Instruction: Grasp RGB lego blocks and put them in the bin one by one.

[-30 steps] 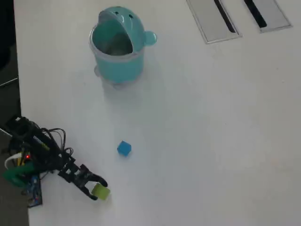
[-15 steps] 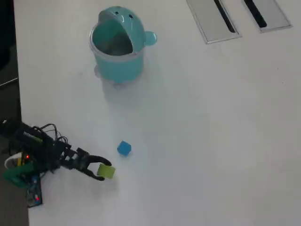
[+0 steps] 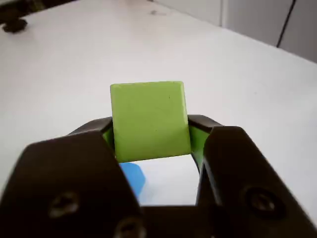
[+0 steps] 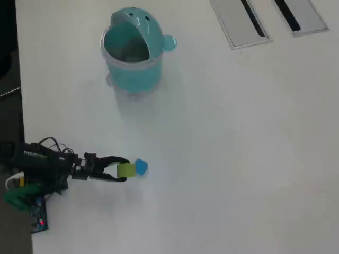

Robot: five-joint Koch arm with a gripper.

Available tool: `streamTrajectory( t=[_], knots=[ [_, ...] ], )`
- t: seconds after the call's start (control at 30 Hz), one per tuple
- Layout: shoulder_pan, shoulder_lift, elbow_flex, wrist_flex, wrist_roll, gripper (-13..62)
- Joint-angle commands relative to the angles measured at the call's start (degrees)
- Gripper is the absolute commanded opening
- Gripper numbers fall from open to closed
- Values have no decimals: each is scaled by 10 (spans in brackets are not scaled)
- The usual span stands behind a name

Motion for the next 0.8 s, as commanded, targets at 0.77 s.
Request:
streamTrajectory(
  t=[0.77],
  knots=[
    [-503,15,-163,-77,10,124]
  ],
)
